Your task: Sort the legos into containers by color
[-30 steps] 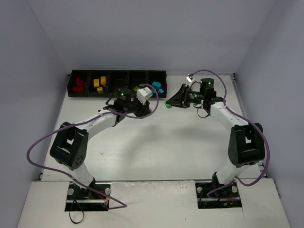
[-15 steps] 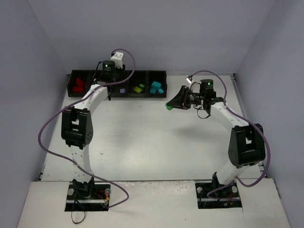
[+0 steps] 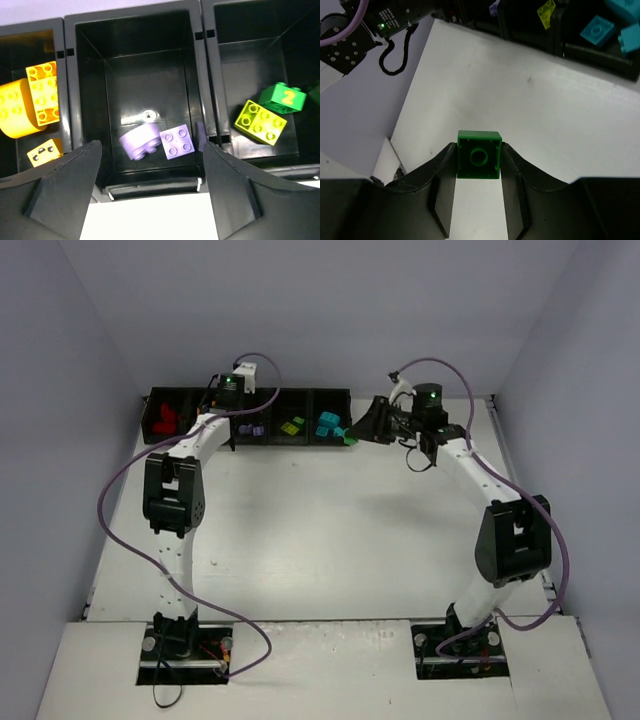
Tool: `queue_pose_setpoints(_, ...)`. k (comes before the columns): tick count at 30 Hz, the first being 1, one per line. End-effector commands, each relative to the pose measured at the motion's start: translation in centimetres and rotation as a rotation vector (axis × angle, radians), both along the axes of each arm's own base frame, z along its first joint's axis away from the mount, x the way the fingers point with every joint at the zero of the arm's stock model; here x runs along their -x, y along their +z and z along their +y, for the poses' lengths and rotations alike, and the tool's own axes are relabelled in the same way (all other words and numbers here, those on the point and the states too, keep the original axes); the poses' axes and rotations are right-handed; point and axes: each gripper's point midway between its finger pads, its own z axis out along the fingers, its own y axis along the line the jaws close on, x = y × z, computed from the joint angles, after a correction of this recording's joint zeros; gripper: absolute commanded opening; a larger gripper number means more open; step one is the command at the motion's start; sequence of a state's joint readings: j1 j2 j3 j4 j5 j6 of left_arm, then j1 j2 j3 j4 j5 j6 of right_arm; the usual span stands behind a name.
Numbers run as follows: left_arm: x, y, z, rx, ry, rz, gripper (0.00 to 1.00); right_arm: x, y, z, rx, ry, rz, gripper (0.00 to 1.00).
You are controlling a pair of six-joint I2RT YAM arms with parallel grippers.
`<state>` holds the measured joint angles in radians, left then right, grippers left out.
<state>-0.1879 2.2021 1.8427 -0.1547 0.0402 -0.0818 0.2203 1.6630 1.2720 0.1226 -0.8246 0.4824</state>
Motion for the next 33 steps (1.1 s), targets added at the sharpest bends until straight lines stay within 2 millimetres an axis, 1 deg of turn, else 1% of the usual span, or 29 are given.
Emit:
queue_pose_setpoints(1, -0.1, 10.6, -0.1, 0.067, 0.013, -0.185, 0.77, -4.0, 3.9, 2.9, 0.042, 0.004, -0.223, 0.0)
queue_pose_setpoints(2, 0.4, 10.7, -0.3, 0.081, 0.009, -0.177, 0.77, -5.0, 4.1, 3.4, 0.067, -0.006, -0.258, 0.0)
queue_pose_setpoints(3, 1.2, 11.1, -0.3, 0.091, 0.011, -0.165, 0.77, -6.1, 2.6, 4.2, 0.09, -0.001, -0.252, 0.0)
queue_pose_setpoints(4, 2.2, 13.0, -0.3, 0.12, 0.018, -0.183, 0.77, -6.8, 4.3, 5.7, 0.087, 0.013, -0.31, 0.0)
queue_pose_setpoints(5, 3.2, 12.6, -0.3, 0.131, 0.02, -0.159, 0.77, -7.5, 4.3, 6.5, 0.097, 0.017, -0.33, 0.0)
queue_pose_setpoints(6, 4.2, 12.8, -0.2, 0.14, 0.029, -0.144, 0.78, -8.9, 2.3, 7.2, 0.128, 0.017, -0.323, 0.0)
queue_pose_setpoints(7, 6.0, 13.3, 0.0, 0.166, 0.044, -0.132, 0.78, -9.6, 3.9, 8.5, 0.119, 0.026, -0.375, 0.0)
queue_pose_setpoints(8, 6.9, 13.4, 0.1, 0.18, 0.051, -0.12, 0.78, -10.3, 3.7, 9.1, 0.127, 0.028, -0.391, 0.0)
queue_pose_setpoints(9, 8.7, 15.0, 0.3, 0.197, 0.053, -0.128, 0.78, -11.5, 1.7, 9.8, 0.161, 0.03, -0.394, 0.0)
queue_pose_setpoints(10, 9.8, 15.0, 0.3, 0.222, 0.069, -0.111, 0.78, -12.1, 1.7, 10.4, 0.173, 0.029, -0.419, 0.0)
queue_pose_setpoints(11, 10.9, 14.8, 0.4, 0.236, 0.077, -0.093, 0.78, -12.6, 2.8, 11.6, 0.172, 0.033, -0.465, 0.0)
queue_pose_setpoints(12, 12.7, 13.0, 0.5, 0.236, 0.082, -0.033, 0.78, -13.4, 1.3, 12.4, 0.193, 0.038, -0.467, 0.0)
queue_pose_setpoints(13, 14.3, 14.4, 0.7, 0.257, 0.09, -0.049, 0.78, -13.7, 1.1, 13.2, 0.213, 0.038, -0.495, 0.0)
queue_pose_setpoints(14, 15.7, 13.8, 1.0, 0.26, 0.103, -0.012, 0.78, -14.5, 1.1, 14.0, 0.217, 0.033, -0.517, 0.0)
queue_pose_setpoints(15, 17.5, 13.8, 1.2, 0.273, 0.114, -0.002, 0.78, -14.9, 0.8, 14.5, 0.223, 0.031, -0.533, 0.01)
queue_pose_setpoints(16, 18.6, 13.7, 1.4, 0.277, 0.119, 0.013, 0.78, -15.3, 0.7, 14.8, 0.238, 0.025, -0.555, 0.01)
queue_pose_setpoints(17, 19.9, 13.3, 1.7, 0.272, 0.129, 0.037, 0.78, -15.7, 0.3, 15.9, 0.239, 0.028, -0.574, 0.03)
queue_pose_setpoints(18, 21.6, 13.3, 1.9, 0.281, 0.133, 0.043, 0.78, -16.0, -0.1, 16.3, 0.246, 0.023, -0.582, 0.04)
queue_pose_setpoints(19, 22.5, 13.2, 2.0, 0.284, 0.135, 0.049, 0.78, -16.5, -0.5, 16.4, 0.262, 0.007, -0.593, 0.04)
queue_pose_setpoints(20, 23.5, 12.9, 2.2, 0.284, 0.139, 0.067, 0.78, -16.8, -1.7, 16.9, 0.275, 0.006, -0.592, 0.06)
queue_pose_setpoints(21, 25.0, 12.9, 2.4, 0.291, 0.142, 0.062, 0.78, -17.0, -1.5, 17.5, 0.278, 0.002, -0.612, 0.06)
queue_pose_setpoints(22, 25.8, 12.9, 2.6, 0.294, 0.146, 0.06, 0.78, -17.5, -1.9, 17.5, 0.301, -0.014, -0.627, 0.06)
queue_pose_setpoints(23, 26.5, 12.8, 2.8, 0.295, 0.152, 0.061, 0.78, -17.9, -2.8, 17.7, 0.314, -0.023, -0.63, 0.08)
queue_pose_setpoints(24, 27.7, 12.8, 3.1, 0.302, 0.159, 0.051, 0.78, -17.9, -2.8, 18.2, 0.315, -0.032, -0.641, 0.08)
queue_pose_setpoints(25, 28.2, 12.7, 3.2, 0.304, 0.159, 0.047, 0.78, -18.1, -3.1, 18.4, 0.318, -0.04, -0.647, 0.09)
queue_pose_setpoints(26, 29.0, 13.2, 3.3, 0.311, 0.156, 0.026, 0.78, -18.6, -3.5, 18.4, 0.325, -0.06, -0.659, 0.12)
queue_pose_setpoints(28, 30.0, 12.4, 3.8, 0.301, 0.175, 0.04, 0.78, -18.6, -4.3, 19.0, 0.336, -0.056, -0.664, 0.13)
queue_pose_setpoints(29, 30.3, 12.3, 4.0, 0.297, 0.178, 0.04, 0.78, -19.2, -4.4, 18.6, 0.36, -0.092, -0.672, 0.13)
queue_pose_setpoints(33, 31.5, 12.6, 4.7, 0.276, 0.19, 0.024, 0.78, -19.9, -5.3, 18.0, 0.396, -0.139, -0.674, 0.15)
